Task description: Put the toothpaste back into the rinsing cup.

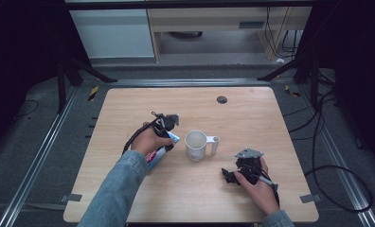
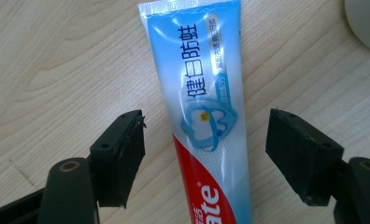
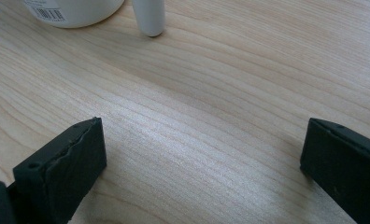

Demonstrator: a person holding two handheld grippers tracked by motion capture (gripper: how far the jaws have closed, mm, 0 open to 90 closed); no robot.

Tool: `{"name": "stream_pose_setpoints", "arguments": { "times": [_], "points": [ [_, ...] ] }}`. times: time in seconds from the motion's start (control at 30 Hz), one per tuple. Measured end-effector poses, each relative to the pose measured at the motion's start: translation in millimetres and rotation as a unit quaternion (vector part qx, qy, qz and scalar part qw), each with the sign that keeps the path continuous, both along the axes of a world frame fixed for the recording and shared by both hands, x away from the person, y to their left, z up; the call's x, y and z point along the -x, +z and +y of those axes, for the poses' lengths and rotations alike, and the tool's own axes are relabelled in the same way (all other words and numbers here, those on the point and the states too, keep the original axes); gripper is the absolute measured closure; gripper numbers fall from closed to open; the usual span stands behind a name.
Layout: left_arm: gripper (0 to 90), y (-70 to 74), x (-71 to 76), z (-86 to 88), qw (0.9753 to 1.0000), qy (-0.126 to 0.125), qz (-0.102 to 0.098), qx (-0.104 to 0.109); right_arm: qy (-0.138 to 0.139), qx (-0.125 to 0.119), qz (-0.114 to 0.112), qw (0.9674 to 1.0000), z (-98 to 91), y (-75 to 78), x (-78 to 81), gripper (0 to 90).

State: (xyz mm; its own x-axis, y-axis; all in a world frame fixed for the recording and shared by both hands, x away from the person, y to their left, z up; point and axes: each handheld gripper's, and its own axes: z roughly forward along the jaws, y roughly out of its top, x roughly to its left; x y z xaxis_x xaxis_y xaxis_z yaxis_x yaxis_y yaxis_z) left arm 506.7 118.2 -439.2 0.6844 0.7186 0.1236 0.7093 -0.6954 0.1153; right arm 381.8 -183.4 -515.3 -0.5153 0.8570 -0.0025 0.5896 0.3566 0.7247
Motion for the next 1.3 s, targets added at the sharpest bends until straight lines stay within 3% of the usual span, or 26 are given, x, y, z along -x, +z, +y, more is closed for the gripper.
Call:
{"name": "stream_pose_setpoints", "arguments": {
  "times": [0.27, 0.4, 0.57, 0.67, 1.1, 1.3],
  "points": [
    [31.2, -15.2, -4.5, 1.8, 0.9998, 0.013, 0.015, -0.003, 0.0, 0.0, 0.0, 1.0, 0.1, 0.0, 0.1, 0.6],
    [34.3, -19.8, -8.1, 4.8, 0.9994, 0.026, 0.023, 0.006, 0.001, 0.0, 0.0, 1.0, -0.1, 0.0, -0.1, 0.6],
    [38.7, -23.8, -9.3, 2.6, 0.9991, 0.026, 0.03, 0.012, 0.0, 0.0, 0.0, 1.0, 0.0, -0.1, 0.0, 0.5],
    [40.5, -25.9, -9.3, 1.3, 0.9992, 0.026, 0.029, 0.006, 0.0, 0.0, 0.0, 1.0, 0.0, -0.1, 0.0, 0.6],
    [46.1, -25.7, -10.2, 6.9, 0.9985, 0.034, 0.032, 0.028, 0.0, 0.0, 0.0, 1.0, 0.0, 0.0, 0.1, 0.6],
    [56.4, -22.3, -7.4, 8.4, 0.9988, 0.022, 0.021, 0.039, 0.001, 0.0, -0.001, 1.0, -0.1, 0.0, -0.1, 0.6]
  ]
}}
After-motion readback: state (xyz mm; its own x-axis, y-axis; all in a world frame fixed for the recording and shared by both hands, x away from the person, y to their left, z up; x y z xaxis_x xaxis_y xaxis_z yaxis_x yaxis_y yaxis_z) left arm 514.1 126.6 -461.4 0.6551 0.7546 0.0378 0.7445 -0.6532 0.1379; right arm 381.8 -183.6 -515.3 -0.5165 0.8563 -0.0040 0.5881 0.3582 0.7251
